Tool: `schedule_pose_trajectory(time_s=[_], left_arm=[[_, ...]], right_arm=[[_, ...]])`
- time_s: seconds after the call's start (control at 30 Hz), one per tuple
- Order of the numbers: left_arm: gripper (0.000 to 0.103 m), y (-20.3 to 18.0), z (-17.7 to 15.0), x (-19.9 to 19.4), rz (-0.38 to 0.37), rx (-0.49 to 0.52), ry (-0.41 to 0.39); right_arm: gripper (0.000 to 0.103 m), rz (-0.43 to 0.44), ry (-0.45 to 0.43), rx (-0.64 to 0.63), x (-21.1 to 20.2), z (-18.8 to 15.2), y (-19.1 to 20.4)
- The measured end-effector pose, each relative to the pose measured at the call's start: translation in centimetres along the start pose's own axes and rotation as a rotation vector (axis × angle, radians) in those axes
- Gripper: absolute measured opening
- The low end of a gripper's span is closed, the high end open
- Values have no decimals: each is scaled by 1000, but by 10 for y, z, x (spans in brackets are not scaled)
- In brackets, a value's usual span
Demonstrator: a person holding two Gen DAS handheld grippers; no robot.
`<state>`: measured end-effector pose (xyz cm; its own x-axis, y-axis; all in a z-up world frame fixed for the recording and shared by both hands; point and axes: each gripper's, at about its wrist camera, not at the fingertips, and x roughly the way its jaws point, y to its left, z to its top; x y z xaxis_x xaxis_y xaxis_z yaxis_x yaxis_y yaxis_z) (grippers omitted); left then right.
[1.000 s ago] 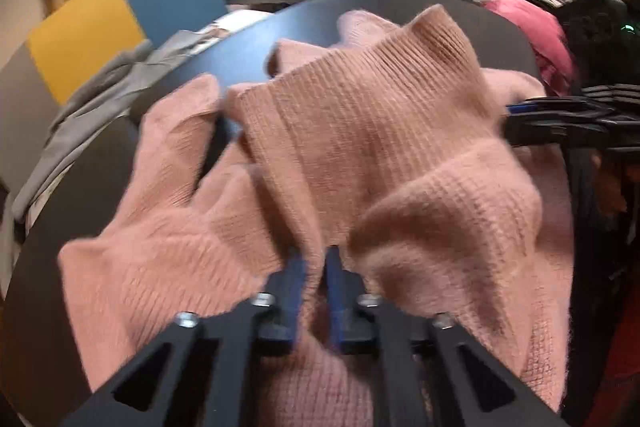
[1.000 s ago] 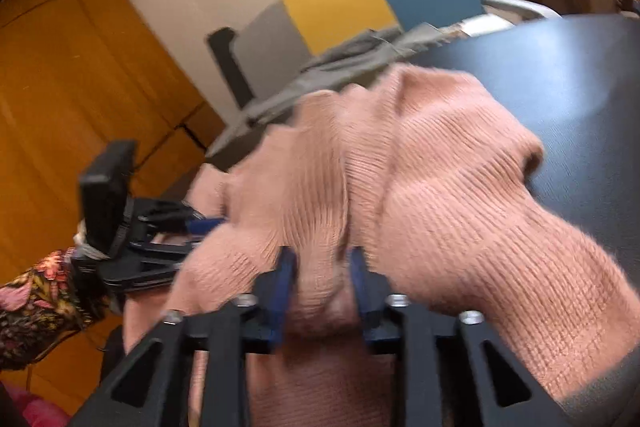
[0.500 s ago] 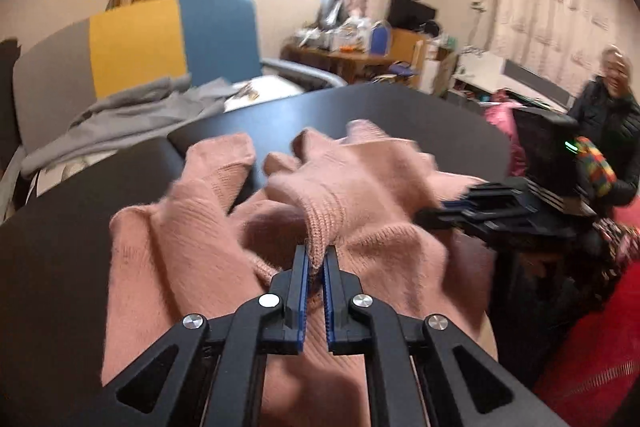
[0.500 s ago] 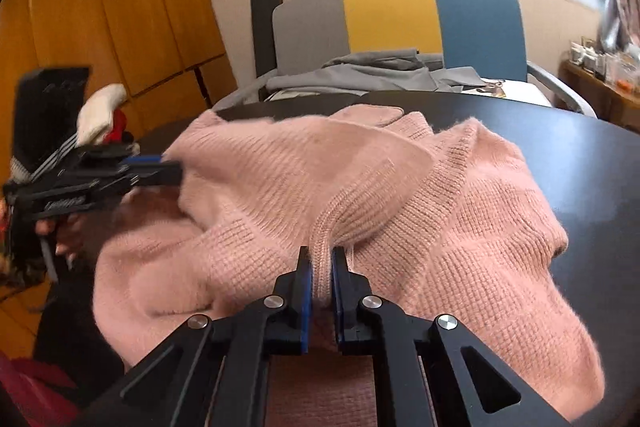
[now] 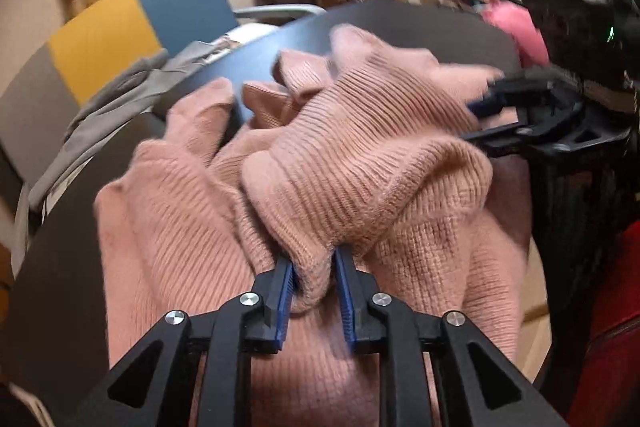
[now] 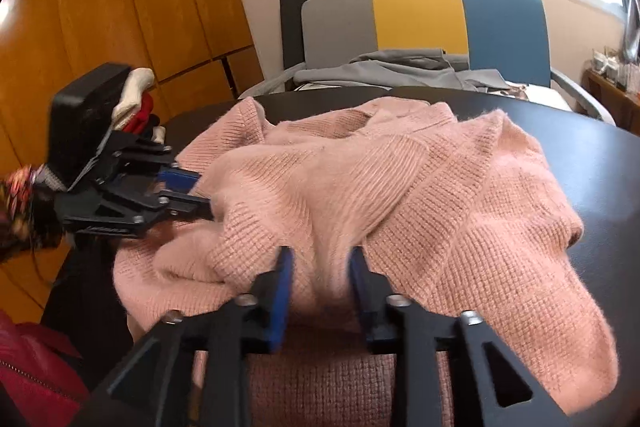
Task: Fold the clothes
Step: 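Lift the sweater up off the table with both grippers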
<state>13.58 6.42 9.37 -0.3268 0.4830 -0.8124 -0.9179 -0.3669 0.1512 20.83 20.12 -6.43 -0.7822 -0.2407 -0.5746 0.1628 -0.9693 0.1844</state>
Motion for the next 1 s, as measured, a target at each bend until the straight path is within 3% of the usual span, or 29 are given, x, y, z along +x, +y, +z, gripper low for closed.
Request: schedule_pose_trajectory(time_s=[0.1,0.17,0.23,0.3,0.4,0.6,0.77,1.0], left_arm=[[20,-3,3,12,21,30,24],[19,-4,3,15,45,-5,1],[9,-4,0,15,74,-55,-28],[7,-5,2,9,120,-108,-54],[5,0,13,-24,162,-178,-180],[5,11,56,-118,226,-216,-503],[5,34,96,-182,249,-265,-697],[5,55,127,-261,249,-327,-934]], right_arm=[[55,8,10,-23,4,0,3],[52,-6,26,-37,12,0,6],[34,-29,43,-38,18,4,10],[13,-57,46,-44,20,9,15],[9,-154,3,-76,11,22,23],[9,-260,-247,-88,-45,82,28],[9,-321,-469,-173,-93,145,45],[9,-362,-730,-226,-152,218,72]])
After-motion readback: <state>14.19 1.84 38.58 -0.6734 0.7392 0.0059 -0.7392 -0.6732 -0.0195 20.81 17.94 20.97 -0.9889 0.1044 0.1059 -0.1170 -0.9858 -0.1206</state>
